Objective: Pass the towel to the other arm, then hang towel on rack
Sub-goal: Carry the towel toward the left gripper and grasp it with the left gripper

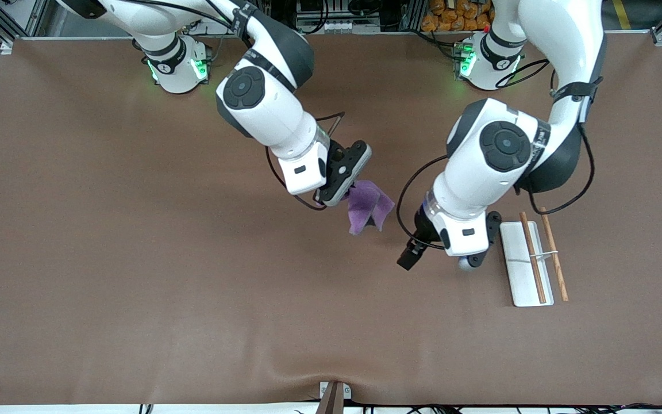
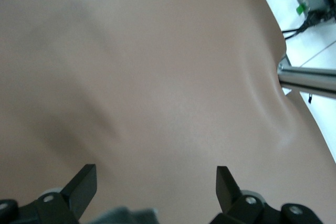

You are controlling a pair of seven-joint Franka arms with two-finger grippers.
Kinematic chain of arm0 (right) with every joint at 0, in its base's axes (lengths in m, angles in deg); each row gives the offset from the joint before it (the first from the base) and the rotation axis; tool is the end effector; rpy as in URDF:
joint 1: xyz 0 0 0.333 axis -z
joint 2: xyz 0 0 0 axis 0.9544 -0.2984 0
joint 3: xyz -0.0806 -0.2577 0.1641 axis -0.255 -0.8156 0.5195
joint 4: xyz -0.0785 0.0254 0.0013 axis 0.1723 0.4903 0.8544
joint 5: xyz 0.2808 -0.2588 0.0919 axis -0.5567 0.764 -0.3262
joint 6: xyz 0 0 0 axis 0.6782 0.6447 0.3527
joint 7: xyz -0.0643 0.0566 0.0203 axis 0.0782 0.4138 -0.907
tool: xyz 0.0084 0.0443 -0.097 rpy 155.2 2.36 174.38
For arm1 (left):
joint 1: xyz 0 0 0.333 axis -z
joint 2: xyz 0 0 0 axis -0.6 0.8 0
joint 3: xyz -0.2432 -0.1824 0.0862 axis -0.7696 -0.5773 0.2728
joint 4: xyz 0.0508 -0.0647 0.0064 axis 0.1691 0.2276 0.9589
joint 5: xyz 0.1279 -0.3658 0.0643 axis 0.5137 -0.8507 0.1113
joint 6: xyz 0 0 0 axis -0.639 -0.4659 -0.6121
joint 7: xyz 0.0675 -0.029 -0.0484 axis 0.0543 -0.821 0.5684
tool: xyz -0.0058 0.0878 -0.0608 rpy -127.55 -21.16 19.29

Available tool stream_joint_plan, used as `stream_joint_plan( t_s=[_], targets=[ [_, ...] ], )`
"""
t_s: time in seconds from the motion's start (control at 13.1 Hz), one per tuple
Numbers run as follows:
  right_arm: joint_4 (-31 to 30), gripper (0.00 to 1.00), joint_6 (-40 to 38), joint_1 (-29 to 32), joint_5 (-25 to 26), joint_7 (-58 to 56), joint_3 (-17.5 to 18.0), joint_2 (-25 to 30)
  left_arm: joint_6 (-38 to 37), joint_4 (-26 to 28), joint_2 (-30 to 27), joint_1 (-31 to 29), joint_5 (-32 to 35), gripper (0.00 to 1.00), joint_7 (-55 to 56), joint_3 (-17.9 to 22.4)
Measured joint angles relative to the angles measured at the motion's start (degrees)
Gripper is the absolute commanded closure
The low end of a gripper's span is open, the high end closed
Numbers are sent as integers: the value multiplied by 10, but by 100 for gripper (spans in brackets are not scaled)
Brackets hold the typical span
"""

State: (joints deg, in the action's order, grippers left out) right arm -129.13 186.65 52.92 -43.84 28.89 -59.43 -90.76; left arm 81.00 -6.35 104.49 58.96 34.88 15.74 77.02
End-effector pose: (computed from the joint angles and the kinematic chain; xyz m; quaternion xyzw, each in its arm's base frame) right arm 0.5420 0.5004 0.4601 -0.8741 -0.4222 -0.1456 0.1910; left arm 0.6401 -0.3516 0.4497 0.8784 0.4628 0.0163 0.1183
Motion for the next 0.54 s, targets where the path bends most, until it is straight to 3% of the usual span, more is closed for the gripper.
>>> stream_joint_plan(
  t_s=[0.23,0.54],
  targets=[
    [0,100,7,-9,0,0,0,0,-3,0,3,24,-29,5,22,0],
    [0,100,16,-9,0,0,-1,-1,-65,-2,3,24,-32,10,22,1]
  ],
)
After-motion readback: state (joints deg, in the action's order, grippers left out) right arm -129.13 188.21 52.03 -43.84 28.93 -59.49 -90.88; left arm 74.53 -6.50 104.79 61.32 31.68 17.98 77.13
